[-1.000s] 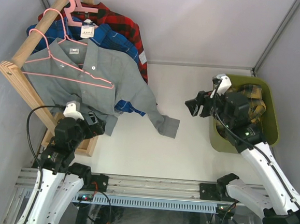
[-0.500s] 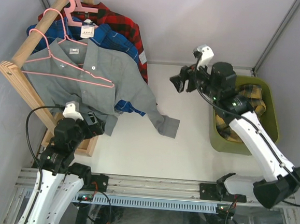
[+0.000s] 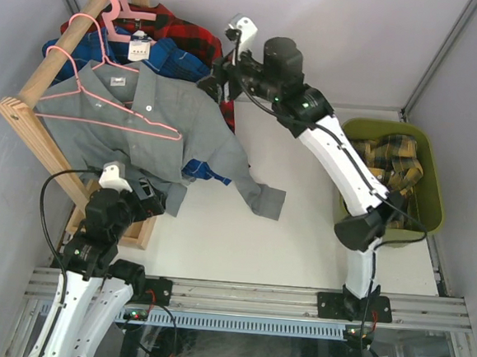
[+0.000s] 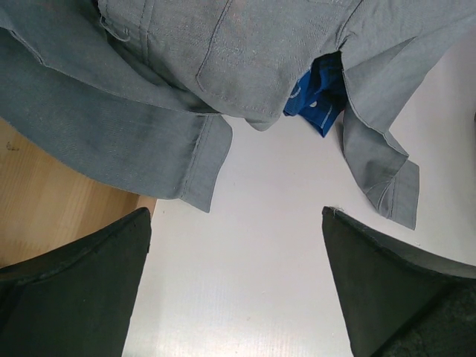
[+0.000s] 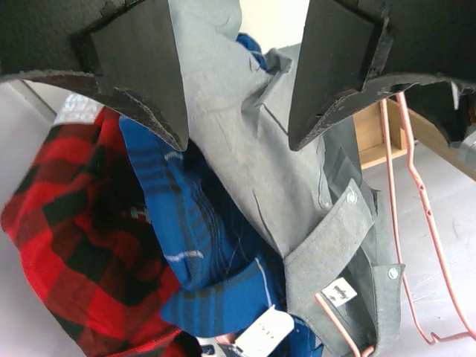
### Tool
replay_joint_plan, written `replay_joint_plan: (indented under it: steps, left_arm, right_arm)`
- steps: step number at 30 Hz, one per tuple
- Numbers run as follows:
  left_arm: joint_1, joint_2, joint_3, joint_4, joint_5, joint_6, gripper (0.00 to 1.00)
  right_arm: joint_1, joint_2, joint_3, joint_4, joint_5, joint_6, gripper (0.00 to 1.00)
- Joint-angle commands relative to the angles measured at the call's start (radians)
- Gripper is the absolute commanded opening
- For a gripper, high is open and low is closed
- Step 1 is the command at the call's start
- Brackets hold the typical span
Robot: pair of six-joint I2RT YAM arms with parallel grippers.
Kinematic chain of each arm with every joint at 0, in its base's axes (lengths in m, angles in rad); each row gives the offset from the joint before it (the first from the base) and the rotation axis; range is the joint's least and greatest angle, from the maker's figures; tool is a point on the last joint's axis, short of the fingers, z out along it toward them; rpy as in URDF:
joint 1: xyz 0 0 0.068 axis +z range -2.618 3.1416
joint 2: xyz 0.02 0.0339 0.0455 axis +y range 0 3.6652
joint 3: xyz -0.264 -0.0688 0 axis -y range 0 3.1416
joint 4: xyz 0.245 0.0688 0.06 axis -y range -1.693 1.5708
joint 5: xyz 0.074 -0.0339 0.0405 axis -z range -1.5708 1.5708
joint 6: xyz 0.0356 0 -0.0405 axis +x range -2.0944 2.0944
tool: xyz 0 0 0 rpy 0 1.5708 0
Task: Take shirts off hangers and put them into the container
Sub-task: Pick up the hanger from the clothesline.
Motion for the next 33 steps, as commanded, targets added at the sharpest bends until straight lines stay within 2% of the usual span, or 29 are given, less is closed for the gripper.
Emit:
replay_joint_plan:
  steps: [1,7,9,20,26,33]
  left_arm:
    - [0.008,-0.011,-0.009,0.029,-0.011,0.013,1.00]
    - [0.008,-0.014,-0.009,0.027,-0.014,0.012,1.00]
    - [0.007,-0.014,-0.008,0.027,-0.015,0.011,1.00]
    - [0.007,-0.014,-0.011,0.028,-0.014,0.011,1.00]
    - [0.008,-0.007,-0.011,0.030,-0.010,0.012,1.00]
    - [0.007,-0.002,-0.011,0.029,-0.013,0.011,1.00]
  right_arm:
    - [0.041,0.099,0.191,-0.048,-0.019,-0.100,0.56]
    - [0.076,0.133,0.166,0.042,-0.095,-0.171,0.49]
    - [0.081,0.143,0.167,0.038,-0.115,-0.201,0.44]
    - [0.083,0.204,0.139,0.076,-0.108,-0.399,0.55]
    - [0.087,0.281,0.228,0.038,-0.190,-0.412,0.57]
    - [0.109,0.263,0.201,0.044,-0.230,-0.412,0.57]
